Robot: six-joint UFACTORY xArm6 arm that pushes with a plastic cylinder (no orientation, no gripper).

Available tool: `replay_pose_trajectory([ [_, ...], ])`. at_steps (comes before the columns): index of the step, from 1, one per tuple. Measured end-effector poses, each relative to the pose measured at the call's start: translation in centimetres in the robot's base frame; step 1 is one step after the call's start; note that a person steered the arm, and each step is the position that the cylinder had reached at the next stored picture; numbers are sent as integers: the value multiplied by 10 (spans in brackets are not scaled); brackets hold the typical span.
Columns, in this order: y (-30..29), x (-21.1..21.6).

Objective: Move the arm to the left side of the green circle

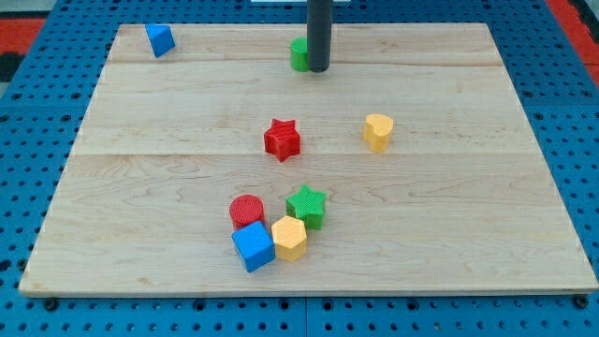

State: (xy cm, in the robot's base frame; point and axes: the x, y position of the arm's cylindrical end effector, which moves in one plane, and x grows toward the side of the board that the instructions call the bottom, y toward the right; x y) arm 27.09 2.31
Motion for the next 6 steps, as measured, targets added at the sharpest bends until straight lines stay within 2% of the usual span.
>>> replay_pose_trajectory([
  [1, -12, -27],
  [2, -11, -22],
  [3, 16, 22],
  [4, -27, 36],
  [5, -67, 29],
  [6, -55, 22],
])
